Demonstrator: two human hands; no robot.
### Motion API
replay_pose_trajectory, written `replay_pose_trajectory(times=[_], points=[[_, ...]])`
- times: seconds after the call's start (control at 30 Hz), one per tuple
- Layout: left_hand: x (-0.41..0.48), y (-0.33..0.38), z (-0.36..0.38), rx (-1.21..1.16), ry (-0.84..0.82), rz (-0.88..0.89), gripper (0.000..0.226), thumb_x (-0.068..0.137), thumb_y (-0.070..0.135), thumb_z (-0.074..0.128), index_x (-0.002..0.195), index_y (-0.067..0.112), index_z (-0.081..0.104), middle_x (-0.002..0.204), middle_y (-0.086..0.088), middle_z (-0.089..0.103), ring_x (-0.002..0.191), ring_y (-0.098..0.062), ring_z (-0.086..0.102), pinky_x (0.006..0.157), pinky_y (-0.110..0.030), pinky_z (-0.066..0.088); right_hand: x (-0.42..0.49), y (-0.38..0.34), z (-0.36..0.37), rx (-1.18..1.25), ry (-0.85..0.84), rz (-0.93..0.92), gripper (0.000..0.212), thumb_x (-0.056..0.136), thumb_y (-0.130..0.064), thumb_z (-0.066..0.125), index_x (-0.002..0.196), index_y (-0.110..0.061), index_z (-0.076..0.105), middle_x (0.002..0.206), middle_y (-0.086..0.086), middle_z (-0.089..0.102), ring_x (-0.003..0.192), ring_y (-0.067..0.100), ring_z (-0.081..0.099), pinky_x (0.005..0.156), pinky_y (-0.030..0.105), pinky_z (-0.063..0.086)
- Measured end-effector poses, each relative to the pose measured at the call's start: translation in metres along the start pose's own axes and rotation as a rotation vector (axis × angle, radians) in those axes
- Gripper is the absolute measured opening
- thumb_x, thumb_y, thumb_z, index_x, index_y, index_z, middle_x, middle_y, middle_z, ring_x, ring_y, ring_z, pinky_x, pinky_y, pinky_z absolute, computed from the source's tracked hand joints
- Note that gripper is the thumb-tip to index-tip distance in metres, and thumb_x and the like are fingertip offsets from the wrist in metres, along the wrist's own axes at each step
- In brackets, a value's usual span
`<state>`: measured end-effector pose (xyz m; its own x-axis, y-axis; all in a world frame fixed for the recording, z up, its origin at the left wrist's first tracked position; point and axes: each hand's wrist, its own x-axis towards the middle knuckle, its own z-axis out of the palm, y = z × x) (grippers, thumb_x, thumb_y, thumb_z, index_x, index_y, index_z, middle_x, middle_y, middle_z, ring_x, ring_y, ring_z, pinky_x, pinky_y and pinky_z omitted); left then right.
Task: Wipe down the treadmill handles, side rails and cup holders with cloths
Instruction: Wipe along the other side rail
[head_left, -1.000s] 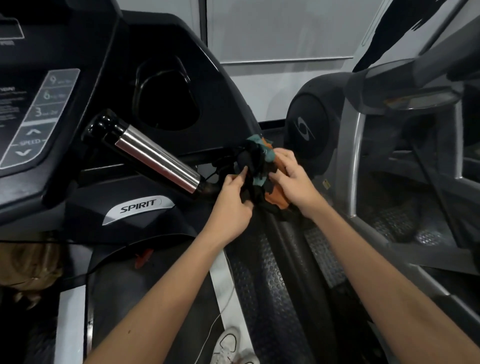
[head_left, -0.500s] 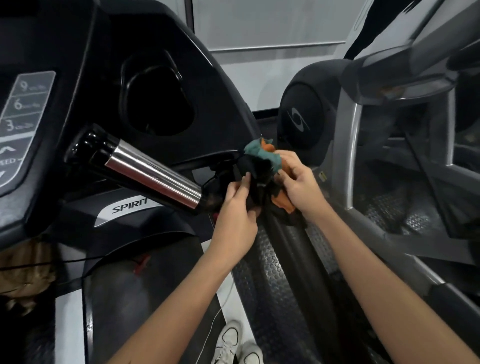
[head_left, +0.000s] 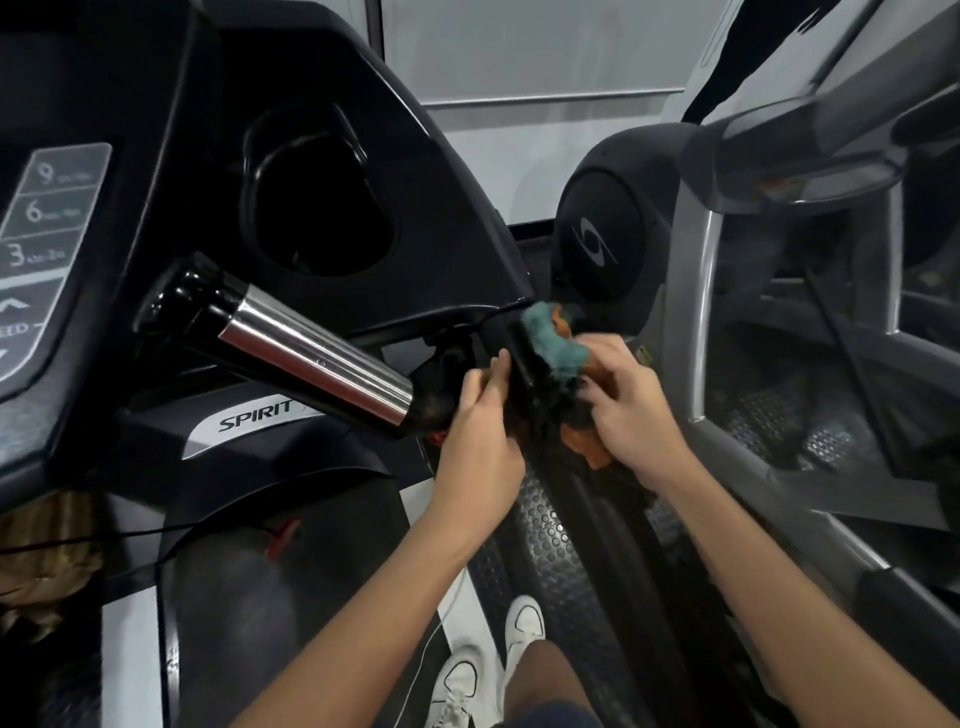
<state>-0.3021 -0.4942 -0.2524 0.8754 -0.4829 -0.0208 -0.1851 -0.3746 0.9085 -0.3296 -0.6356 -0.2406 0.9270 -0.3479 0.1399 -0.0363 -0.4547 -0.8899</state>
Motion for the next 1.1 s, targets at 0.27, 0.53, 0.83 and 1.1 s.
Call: replay_pose_trajectory(times=[0.27,0.53,0.83,1.1], points=[[0.000,-0.001,0.001,-0.024,-0.010,-0.004,0.066,0.089,-0.009,0.048,0.146,0.015,0.025,0.127,0.007,0.038,0.116,-0.007,0.045,0.089,0.003,0.027,0.034,0.011,0.011,0.145,-0.028,0.173,0.031,0.087,-0.004,0.048,0.114,-0.017,0.054,0.107,0.001,0.056,0.093,-0.007,0.055,0.092,0.012,0.038],[-0.002,0.003,-0.001,-0.045,-0.032,-0.032,0.065,0.091,-0.003,0.051,0.147,0.017,0.023,0.119,0.013,0.036,0.104,-0.002,0.045,0.090,-0.014,0.038,0.021,0.011,0.005,0.049,0.020,0.328,0.024,0.095,0.001,0.039,0.101,-0.009,0.060,0.078,0.000,0.058,0.058,-0.005,0.056,0.058,0.011,0.043],[0.001,-0.003,0.000,0.019,-0.015,-0.006,0.067,0.086,-0.014,0.043,0.146,0.013,0.027,0.133,0.001,0.037,0.116,-0.011,0.046,0.083,0.005,0.026,0.028,-0.008,0.013,-0.012,-0.049,0.113,0.034,0.089,0.006,0.047,0.110,-0.022,0.050,0.116,0.005,0.044,0.094,-0.021,0.047,0.087,0.000,0.034],[0.000,-0.001,-0.001,-0.068,-0.039,-0.032,0.064,0.092,0.001,0.051,0.147,0.016,0.023,0.118,0.013,0.035,0.105,0.002,0.039,0.093,-0.011,0.034,0.017,0.018,0.003,0.159,-0.081,0.448,0.044,0.097,-0.001,0.031,0.139,0.007,0.025,0.145,0.018,0.035,0.123,0.016,0.046,0.063,0.003,0.039]])
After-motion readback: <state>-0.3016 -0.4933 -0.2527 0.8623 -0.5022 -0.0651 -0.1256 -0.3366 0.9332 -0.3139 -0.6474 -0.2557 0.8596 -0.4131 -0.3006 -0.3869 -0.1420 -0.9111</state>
